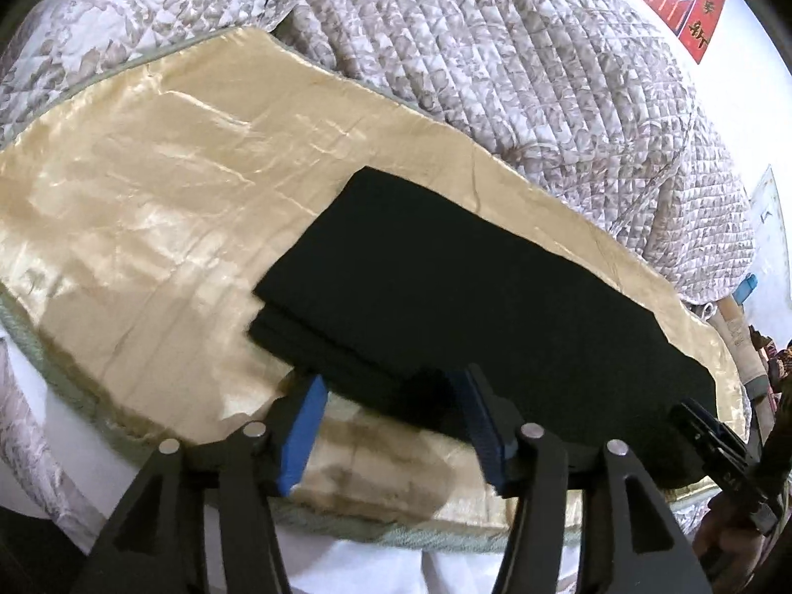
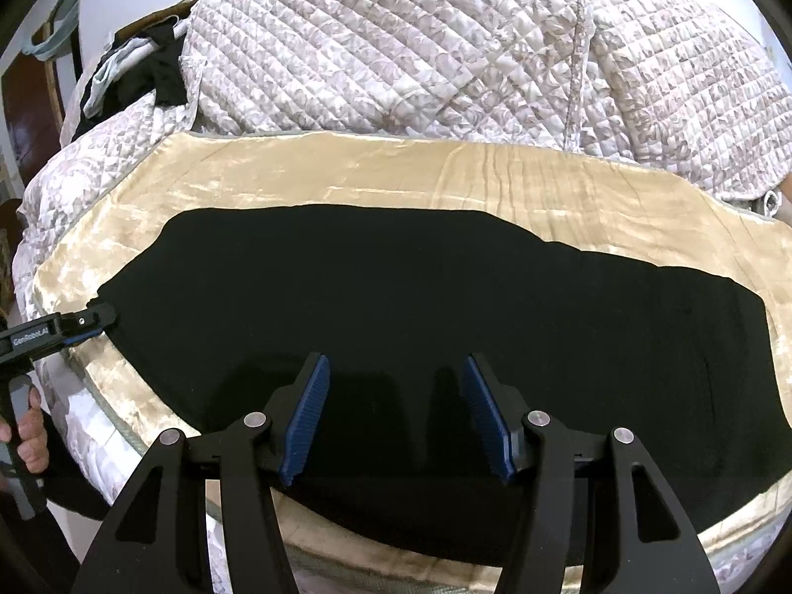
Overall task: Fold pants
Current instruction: 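Close the left gripper on the pants' end while the right gripper closes beside it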
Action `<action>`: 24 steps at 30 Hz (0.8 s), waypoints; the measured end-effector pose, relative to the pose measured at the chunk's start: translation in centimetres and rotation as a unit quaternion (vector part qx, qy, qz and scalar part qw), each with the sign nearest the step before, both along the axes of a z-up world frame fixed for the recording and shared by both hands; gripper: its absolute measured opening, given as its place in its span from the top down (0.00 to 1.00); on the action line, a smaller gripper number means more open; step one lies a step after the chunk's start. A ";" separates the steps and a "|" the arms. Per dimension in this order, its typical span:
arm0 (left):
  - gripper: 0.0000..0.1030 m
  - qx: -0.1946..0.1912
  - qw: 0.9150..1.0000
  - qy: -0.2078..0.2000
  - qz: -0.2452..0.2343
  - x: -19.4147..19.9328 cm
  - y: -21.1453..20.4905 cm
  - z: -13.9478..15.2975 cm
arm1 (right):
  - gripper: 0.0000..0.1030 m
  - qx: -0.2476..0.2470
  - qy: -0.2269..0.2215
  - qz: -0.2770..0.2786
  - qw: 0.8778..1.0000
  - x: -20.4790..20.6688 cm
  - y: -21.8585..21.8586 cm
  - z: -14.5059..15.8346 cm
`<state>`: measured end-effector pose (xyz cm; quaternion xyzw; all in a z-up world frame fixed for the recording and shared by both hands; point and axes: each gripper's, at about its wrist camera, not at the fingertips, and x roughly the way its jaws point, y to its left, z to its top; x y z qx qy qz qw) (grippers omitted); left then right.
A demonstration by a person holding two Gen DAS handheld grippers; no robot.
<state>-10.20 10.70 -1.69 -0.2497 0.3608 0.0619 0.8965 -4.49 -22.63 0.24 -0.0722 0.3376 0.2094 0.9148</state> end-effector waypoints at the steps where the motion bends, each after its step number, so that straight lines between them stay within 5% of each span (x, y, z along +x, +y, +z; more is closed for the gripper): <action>1: 0.41 -0.001 1.000 -0.001 0.002 0.1 0.1 0.0 | 0.45 0.001 -0.001 -0.001 1.000 0.0 -0.1 0.0; 10: 0.43 -0.008 1.000 -0.016 0.017 1.6 1.0 0.1 | 0.45 0.018 0.003 -0.010 1.000 0.4 -0.7 0.3; 11: 0.45 0.000 1.000 -0.016 0.019 2.0 0.9 0.2 | 0.45 0.021 0.002 -0.010 1.000 0.4 -0.7 0.4; 16: 0.88 0.032 0.999 0.008 0.031 3.5 0.9 0.2 | 0.45 0.016 0.000 -0.016 1.000 0.4 -0.8 0.6; 24: 0.94 0.052 0.997 -0.044 -0.035 4.3 -2.0 5.2 | 0.45 0.054 0.020 -0.077 0.995 1.0 -4.6 1.3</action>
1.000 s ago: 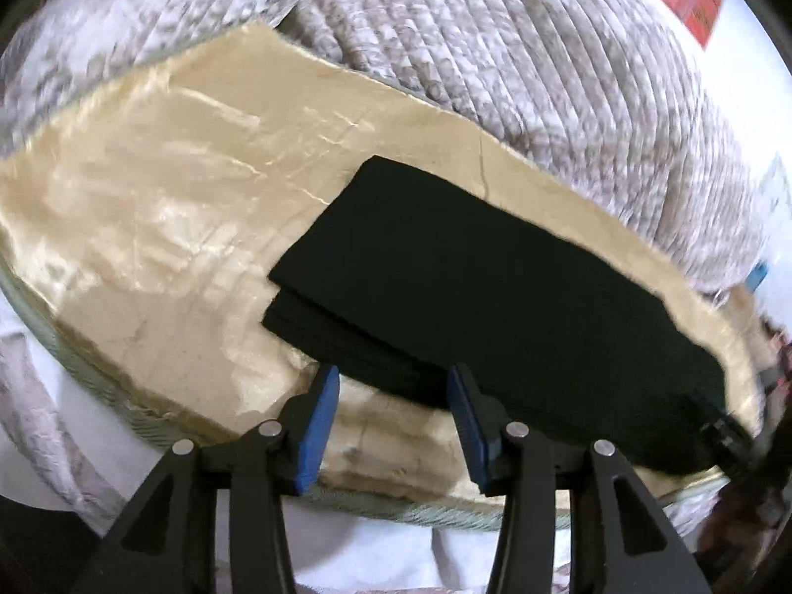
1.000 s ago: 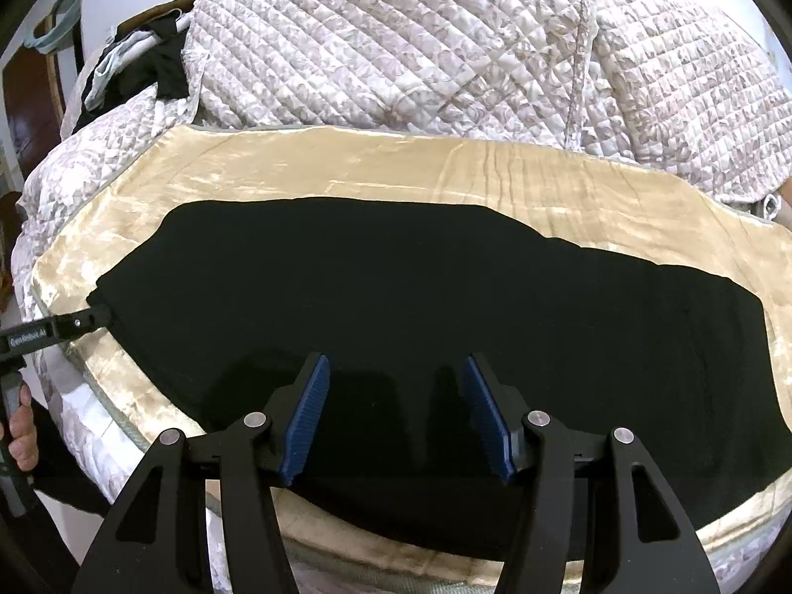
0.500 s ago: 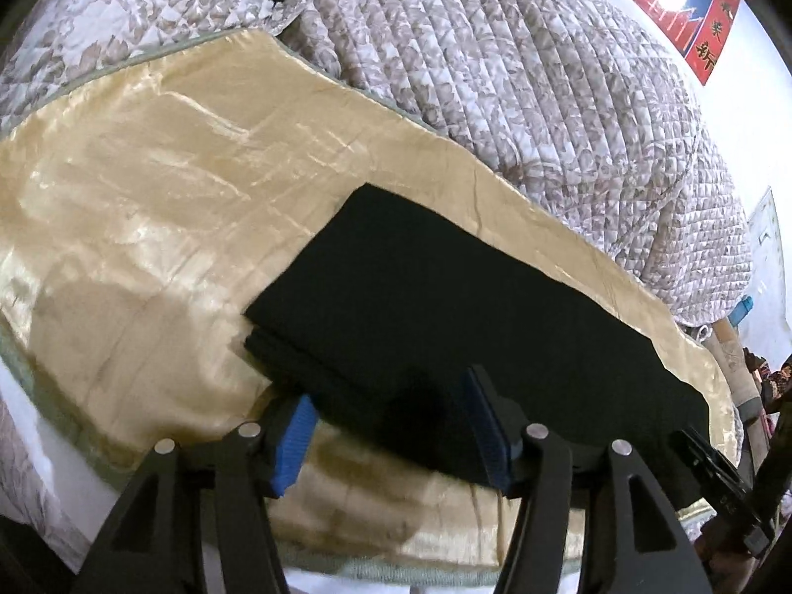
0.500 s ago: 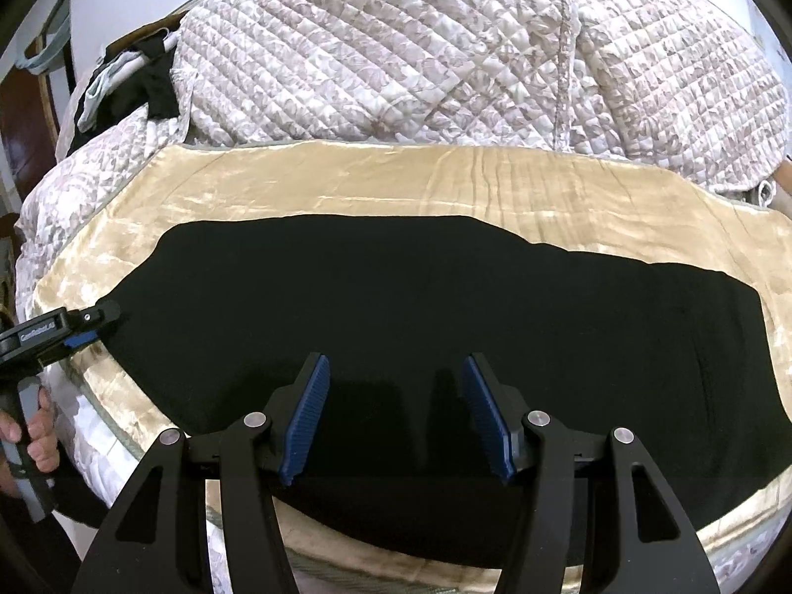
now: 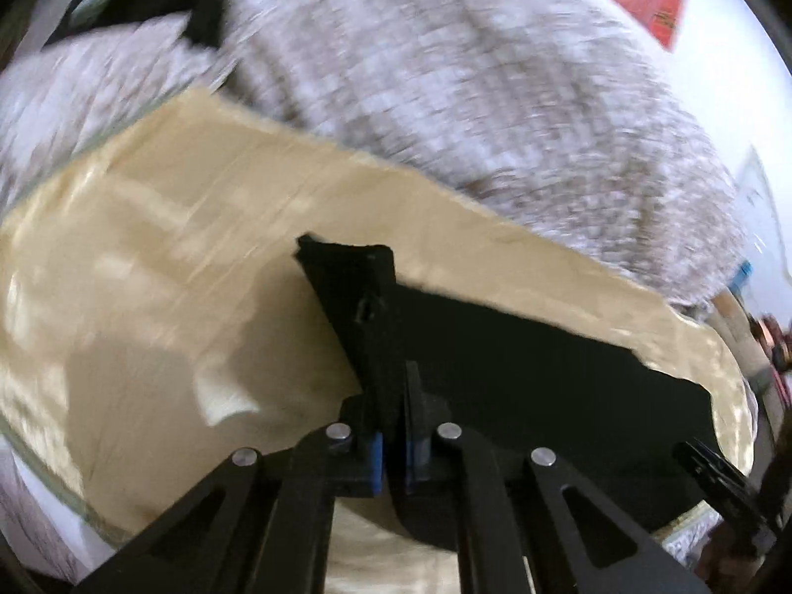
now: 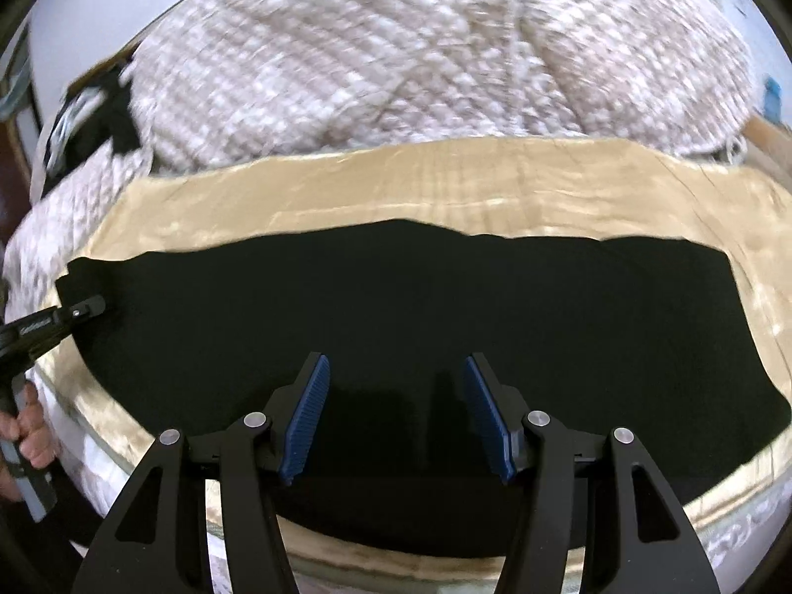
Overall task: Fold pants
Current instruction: 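Close the left gripper on the pants' end while the right gripper closes beside it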
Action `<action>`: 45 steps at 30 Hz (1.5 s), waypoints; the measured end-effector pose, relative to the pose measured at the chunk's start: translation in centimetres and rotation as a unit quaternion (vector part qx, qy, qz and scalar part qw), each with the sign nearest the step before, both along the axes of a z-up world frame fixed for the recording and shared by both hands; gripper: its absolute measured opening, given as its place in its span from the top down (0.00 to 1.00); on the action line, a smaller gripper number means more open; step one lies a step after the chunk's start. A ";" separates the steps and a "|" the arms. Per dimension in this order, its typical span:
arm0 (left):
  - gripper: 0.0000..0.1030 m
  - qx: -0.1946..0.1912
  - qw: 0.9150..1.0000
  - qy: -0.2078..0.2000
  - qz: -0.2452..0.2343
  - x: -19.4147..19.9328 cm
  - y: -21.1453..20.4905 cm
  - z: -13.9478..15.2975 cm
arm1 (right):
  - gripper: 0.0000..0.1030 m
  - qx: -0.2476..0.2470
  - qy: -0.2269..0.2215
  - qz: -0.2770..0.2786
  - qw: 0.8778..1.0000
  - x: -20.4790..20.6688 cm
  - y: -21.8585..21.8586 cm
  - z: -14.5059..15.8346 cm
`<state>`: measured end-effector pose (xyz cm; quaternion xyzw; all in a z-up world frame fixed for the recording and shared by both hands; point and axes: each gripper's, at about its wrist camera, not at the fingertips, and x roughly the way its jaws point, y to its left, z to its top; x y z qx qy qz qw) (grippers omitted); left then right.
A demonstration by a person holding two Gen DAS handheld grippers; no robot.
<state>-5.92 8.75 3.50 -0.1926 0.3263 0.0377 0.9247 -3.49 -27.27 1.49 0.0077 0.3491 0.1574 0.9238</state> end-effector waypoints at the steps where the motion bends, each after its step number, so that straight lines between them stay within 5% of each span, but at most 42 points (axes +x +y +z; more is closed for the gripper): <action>1: 0.94 0.003 1.000 -0.007 -0.015 0.3 -0.8 0.8 | 0.45 0.008 0.001 -0.008 1.000 0.0 -0.6 0.2; 9: 0.94 0.023 0.986 -0.029 -0.162 3.6 -11.2 4.1 | 0.45 0.062 0.004 -0.071 0.995 -0.1 -5.7 1.6; 17: 0.94 0.023 0.950 0.010 -0.310 4.0 -21.6 0.8 | 0.45 0.102 0.023 -0.125 0.987 -0.3 -9.8 1.5; 21: 0.94 0.015 0.943 0.054 -0.329 3.9 -22.7 -2.2 | 0.45 0.110 0.027 -0.129 0.985 -0.2 -10.3 1.5; 26: 0.91 -0.017 0.934 0.068 -0.349 3.4 -22.3 -2.3 | 0.45 0.116 0.025 -0.113 0.986 0.0 -9.6 1.4; 31: 0.77 -0.058 0.911 0.046 -0.407 1.2 -21.6 -0.3 | 0.45 0.131 0.028 -0.090 0.987 0.3 -8.7 0.9; 33: 0.76 -0.033 0.915 0.031 -0.400 0.8 -20.9 0.6 | 0.45 0.145 0.038 -0.076 0.986 0.6 -8.5 0.5; 38: 0.76 0.054 0.951 0.020 -0.304 2.8 -17.2 1.3 | 0.45 0.173 0.069 -0.019 0.982 1.7 -6.5 -0.8; 42: 0.75 0.043 0.969 0.036 -0.240 4.2 -13.5 0.2 | 0.45 0.167 0.099 0.001 0.981 3.7 -4.7 -2.4; 45: 0.74 0.028 0.974 0.058 -0.218 5.0 -12.2 -0.9 | 0.45 0.156 0.089 0.010 0.984 5.0 -3.7 -2.4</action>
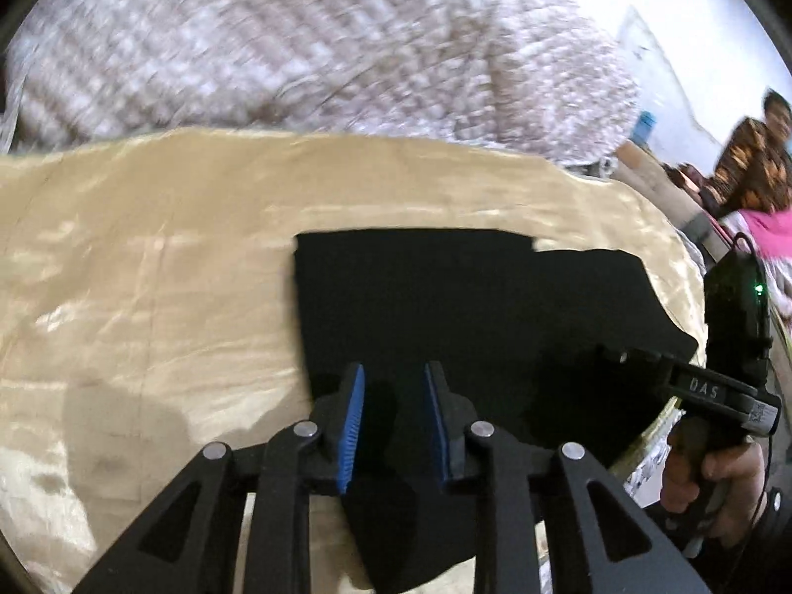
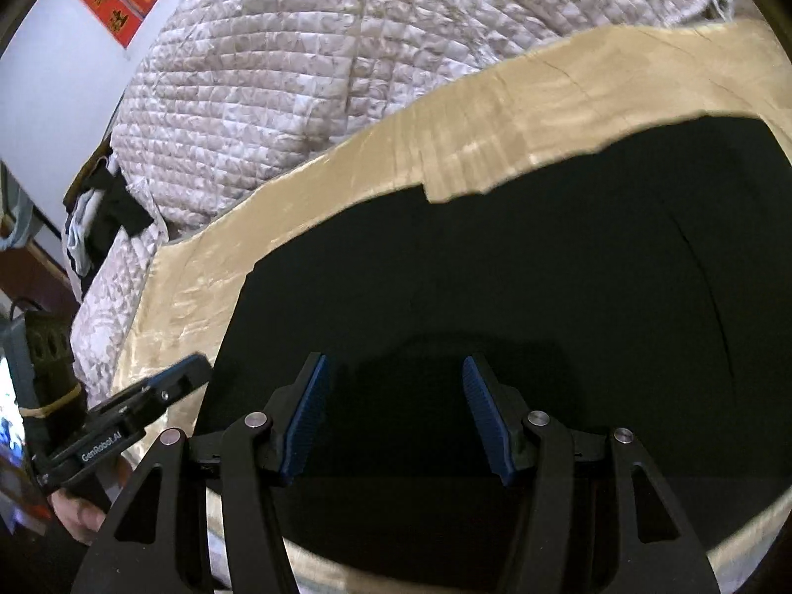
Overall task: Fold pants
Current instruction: 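Close the left gripper on the pants' end while the right gripper closes beside it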
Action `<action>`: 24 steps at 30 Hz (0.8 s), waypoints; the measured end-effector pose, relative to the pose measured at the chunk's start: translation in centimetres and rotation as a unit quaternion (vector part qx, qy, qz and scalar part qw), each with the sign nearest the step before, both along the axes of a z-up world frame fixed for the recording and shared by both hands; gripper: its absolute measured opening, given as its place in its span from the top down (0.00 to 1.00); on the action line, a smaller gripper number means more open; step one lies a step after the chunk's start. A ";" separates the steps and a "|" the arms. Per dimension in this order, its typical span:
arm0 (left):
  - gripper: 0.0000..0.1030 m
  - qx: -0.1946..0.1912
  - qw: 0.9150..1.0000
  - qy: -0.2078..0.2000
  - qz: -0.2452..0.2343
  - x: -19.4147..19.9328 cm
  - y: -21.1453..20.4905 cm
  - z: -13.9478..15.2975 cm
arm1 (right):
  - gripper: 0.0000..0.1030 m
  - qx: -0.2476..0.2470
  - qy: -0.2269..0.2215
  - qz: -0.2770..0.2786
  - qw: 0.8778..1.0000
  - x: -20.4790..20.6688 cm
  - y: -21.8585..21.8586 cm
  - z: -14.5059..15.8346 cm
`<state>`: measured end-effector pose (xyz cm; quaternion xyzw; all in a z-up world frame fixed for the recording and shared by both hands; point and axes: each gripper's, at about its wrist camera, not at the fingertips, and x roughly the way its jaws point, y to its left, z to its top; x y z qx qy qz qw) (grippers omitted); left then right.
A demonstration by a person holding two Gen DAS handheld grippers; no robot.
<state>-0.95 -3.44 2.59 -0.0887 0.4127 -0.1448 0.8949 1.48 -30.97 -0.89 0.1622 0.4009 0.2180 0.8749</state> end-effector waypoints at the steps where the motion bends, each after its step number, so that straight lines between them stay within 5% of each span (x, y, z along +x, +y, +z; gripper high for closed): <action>1: 0.74 -0.002 1.000 0.003 0.003 -0.4 0.6 -0.3 | 0.45 -0.004 -0.003 0.000 1.000 0.4 0.2 0.0; 6: 0.72 -0.009 1.000 0.004 0.014 -0.6 1.4 -0.3 | 0.51 0.023 0.008 0.001 1.000 1.2 0.1 -0.5; 14: 0.69 -0.005 1.000 0.006 0.017 -0.3 1.0 -0.5 | 0.96 0.051 0.031 0.009 0.998 1.1 0.2 -1.0; 20: 0.68 -0.003 1.000 0.001 0.020 -0.4 1.2 -0.5 | 0.97 0.091 0.014 0.005 0.996 -0.7 -0.9 0.6; 24: 0.67 0.000 1.000 0.005 0.018 -0.3 1.0 -0.8 | 0.97 0.044 0.053 -0.026 0.997 -0.1 -1.5 -1.3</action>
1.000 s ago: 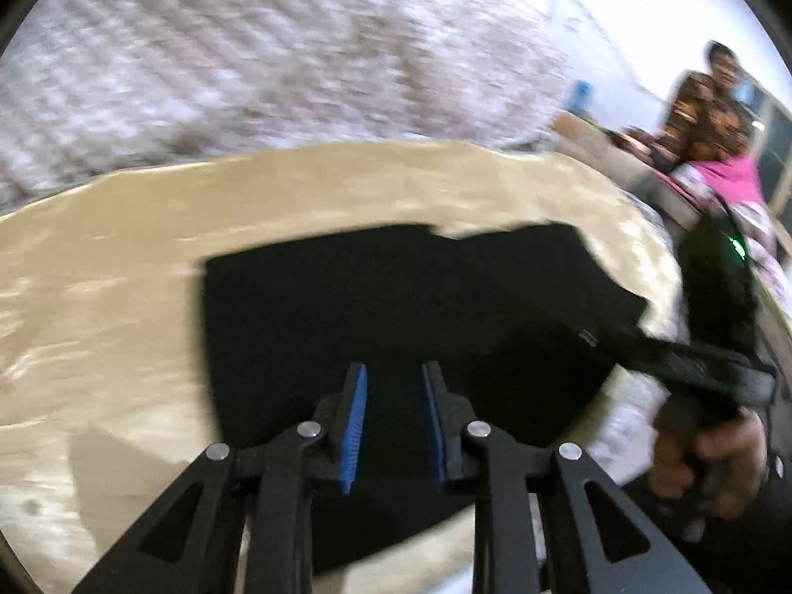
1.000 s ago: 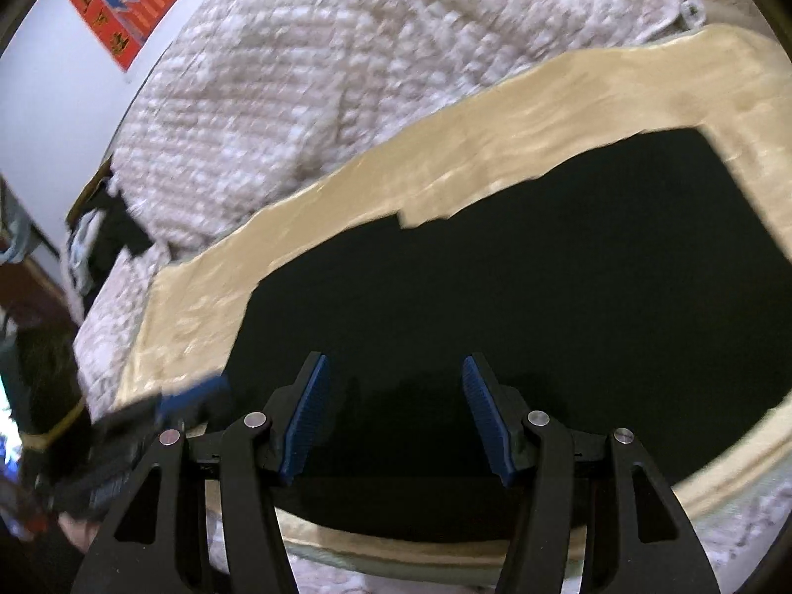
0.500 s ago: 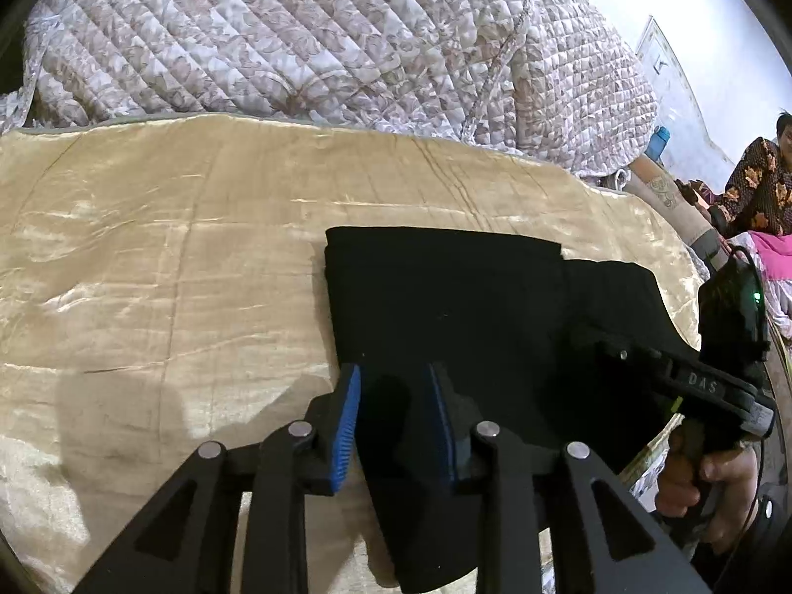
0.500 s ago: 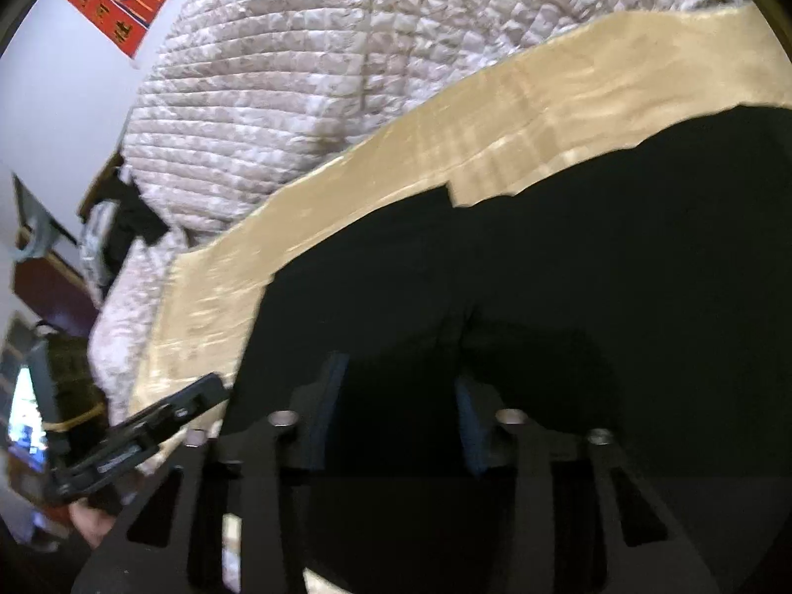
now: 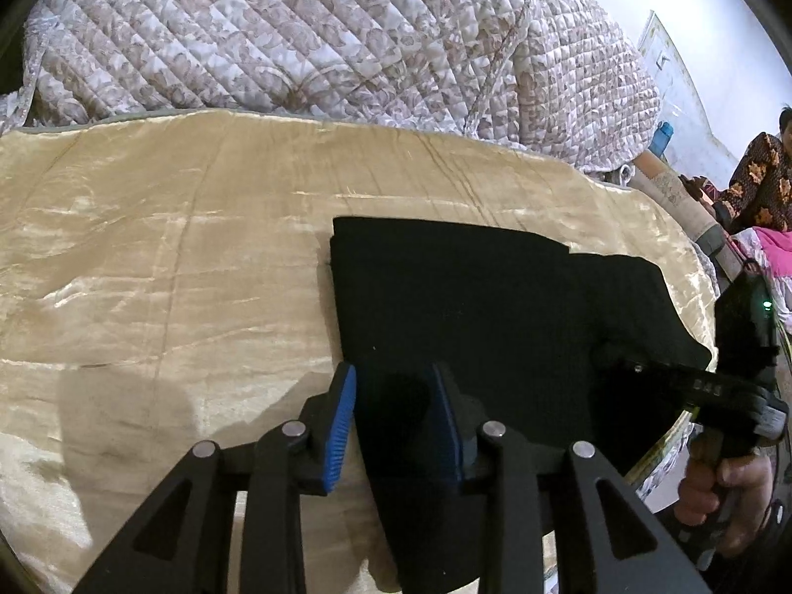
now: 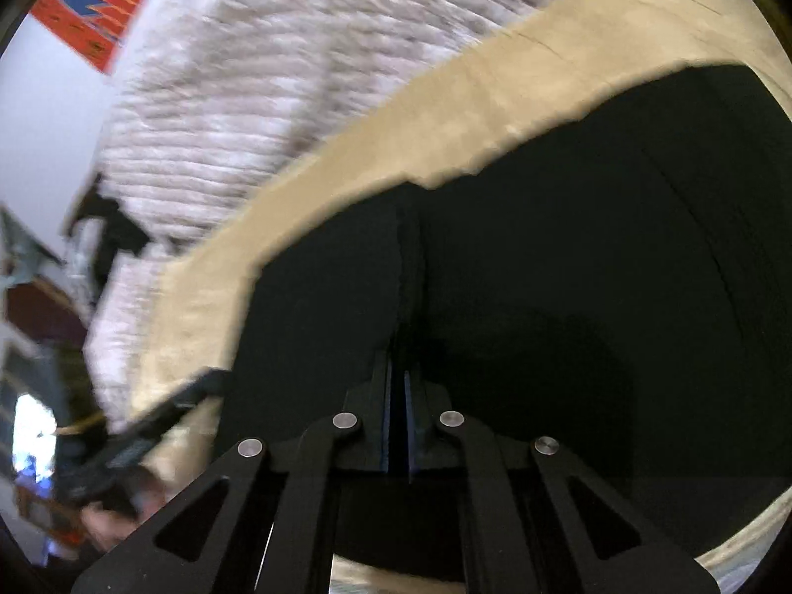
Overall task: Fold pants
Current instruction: 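Close the left gripper on the pants' end while the right gripper closes beside it, then lift the held pants end with both grippers and fold it over the rest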
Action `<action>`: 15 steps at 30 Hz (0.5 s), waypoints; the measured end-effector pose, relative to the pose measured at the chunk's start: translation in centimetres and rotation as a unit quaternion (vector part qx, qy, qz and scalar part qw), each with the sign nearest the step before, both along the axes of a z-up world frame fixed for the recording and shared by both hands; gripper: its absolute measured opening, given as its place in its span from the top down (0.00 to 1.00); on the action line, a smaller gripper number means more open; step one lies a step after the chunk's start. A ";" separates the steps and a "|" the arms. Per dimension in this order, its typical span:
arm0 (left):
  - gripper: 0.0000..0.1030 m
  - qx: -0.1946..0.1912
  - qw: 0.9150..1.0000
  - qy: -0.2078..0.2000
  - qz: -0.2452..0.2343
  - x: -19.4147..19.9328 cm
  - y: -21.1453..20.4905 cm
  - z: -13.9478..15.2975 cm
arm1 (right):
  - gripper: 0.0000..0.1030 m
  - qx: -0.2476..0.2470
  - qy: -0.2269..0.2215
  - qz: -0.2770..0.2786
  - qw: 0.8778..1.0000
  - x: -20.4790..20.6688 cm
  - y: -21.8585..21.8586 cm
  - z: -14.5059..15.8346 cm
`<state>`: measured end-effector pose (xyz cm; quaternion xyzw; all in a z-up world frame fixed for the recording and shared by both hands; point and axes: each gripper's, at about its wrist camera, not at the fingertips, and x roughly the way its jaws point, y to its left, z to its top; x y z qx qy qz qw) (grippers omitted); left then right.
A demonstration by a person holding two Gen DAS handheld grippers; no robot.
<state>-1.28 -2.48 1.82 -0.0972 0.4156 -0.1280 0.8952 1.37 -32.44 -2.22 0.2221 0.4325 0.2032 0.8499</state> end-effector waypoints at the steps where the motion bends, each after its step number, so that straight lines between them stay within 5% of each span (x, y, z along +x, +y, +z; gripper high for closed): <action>1: 0.67 0.003 1.000 0.000 0.000 0.0 -0.1 0.0 | 0.97 0.007 0.000 -0.008 1.000 0.1 -0.3 0.1; 5: 0.66 0.010 1.000 -0.012 -0.001 -0.2 -0.5 0.4 | 0.97 -0.055 -0.065 -0.045 0.995 -1.0 -0.5 2.7; 8: 0.66 0.005 0.999 -0.032 -0.008 -0.4 -1.0 1.1 | 0.97 -0.069 -0.105 -0.022 0.992 -1.3 0.7 3.8; 11: 0.58 0.005 0.999 -0.029 -0.029 -0.2 -2.2 0.8 | 0.92 -0.098 -0.098 0.010 0.990 0.1 2.8 3.1; 13: 0.55 0.002 0.999 0.004 -0.051 0.2 -3.1 -0.6 | 0.88 -0.132 -0.048 0.025 0.990 2.0 4.0 1.1; 15: 0.55 0.020 0.998 -0.010 -0.052 -0.2 -3.5 -0.7 | 0.88 -0.130 -0.058 0.011 0.990 2.1 3.8 1.5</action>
